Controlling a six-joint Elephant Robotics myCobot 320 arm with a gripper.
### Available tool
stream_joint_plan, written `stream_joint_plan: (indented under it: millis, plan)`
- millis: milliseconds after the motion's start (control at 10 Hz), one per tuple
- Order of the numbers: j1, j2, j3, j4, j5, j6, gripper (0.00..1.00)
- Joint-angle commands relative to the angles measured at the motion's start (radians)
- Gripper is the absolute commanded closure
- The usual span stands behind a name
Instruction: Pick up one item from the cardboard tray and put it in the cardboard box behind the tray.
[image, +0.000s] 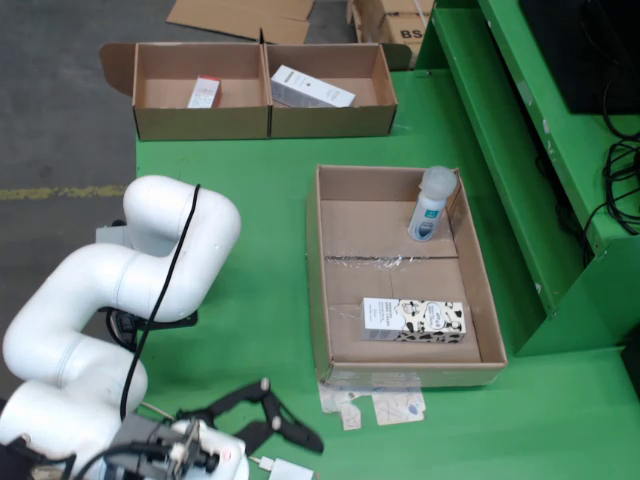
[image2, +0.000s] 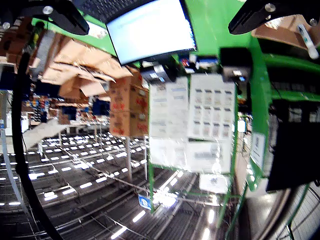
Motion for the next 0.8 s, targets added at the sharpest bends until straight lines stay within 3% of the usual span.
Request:
stream_joint_plan:
  millis: [0,200,700]
  plan:
    - [-0.006,0.052,-0.02,-0.009,-0.942,-0.001,0.0]
    - [-0.006,0.052,-0.02,-0.009,-0.942,-0.087,0.0]
    - [-0.006,0.052,-0.02,-0.009,-0.942,-0.056,0.0]
